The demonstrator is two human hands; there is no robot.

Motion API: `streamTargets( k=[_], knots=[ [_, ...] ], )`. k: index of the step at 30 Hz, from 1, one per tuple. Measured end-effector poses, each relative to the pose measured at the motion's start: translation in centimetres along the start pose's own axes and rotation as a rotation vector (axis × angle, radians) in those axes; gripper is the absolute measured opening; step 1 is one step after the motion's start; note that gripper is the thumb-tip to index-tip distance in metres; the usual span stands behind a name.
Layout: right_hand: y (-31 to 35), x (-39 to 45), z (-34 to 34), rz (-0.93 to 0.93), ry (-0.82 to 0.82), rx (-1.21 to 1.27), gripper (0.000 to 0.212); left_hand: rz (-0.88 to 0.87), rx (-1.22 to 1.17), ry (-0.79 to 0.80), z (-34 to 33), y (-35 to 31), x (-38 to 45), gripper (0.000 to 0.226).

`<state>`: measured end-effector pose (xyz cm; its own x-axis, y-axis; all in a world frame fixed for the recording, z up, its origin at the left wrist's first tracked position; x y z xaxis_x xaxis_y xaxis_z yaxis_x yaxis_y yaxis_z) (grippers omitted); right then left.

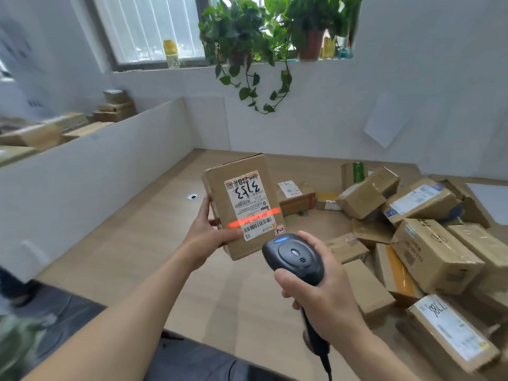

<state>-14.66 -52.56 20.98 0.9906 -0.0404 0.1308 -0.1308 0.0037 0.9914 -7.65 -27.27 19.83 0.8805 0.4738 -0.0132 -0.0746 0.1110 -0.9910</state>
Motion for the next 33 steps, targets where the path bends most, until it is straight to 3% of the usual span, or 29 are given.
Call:
streamTargets(
  k=[4,9,13,18,25,29,33],
  knots=[
    [0.9,-0.9,-3.0,0.001,0.05,0.011,0.058,-0.024,0.007,-0.077,3.9,0.1,-0.1,0.104],
    [1.5,-1.7,-7.4,-0.008,0.117,0.018,0.061,-0.021,0.012,-0.131,9.4,0.7,0.5,0.125],
    [1.2,-2.3,-11.9,-0.003,0.136,0.028,0.066,-0.025,0.027,-0.161,14.1,1.2,1.4,0.114],
    [1.8,-3.5,-18.2,0.025,0.177,0.038,0.067,-0.026,0.056,-0.148,20.3,2.0,2.7,0.13],
    [3.3,-5.5,-28.3,0.056,0.223,0.081,0.067,-0.029,0.1,-0.165,29.1,3.1,4.3,0.111],
    [3.6,-7.0,-33.2,0.059,0.267,0.094,0.068,-0.018,0.112,-0.183,34.2,3.5,4.6,0.125],
    [3.8,-8.2,-37.2,0.052,0.32,0.108,0.072,-0.029,0.119,-0.248,38.7,3.7,4.8,0.12]
  ],
)
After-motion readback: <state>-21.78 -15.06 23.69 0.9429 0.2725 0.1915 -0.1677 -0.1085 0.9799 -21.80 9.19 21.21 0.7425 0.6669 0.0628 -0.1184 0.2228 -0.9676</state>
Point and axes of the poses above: each hand's wrist, its own x-axis towards the middle knuckle, its own z-axis out of the back of the hand, y = z × x, the point moved 2 cm from there along x, towards the middle knuckle, and after that the axes turned 14 degrees about -y, right-handed, at the moved point
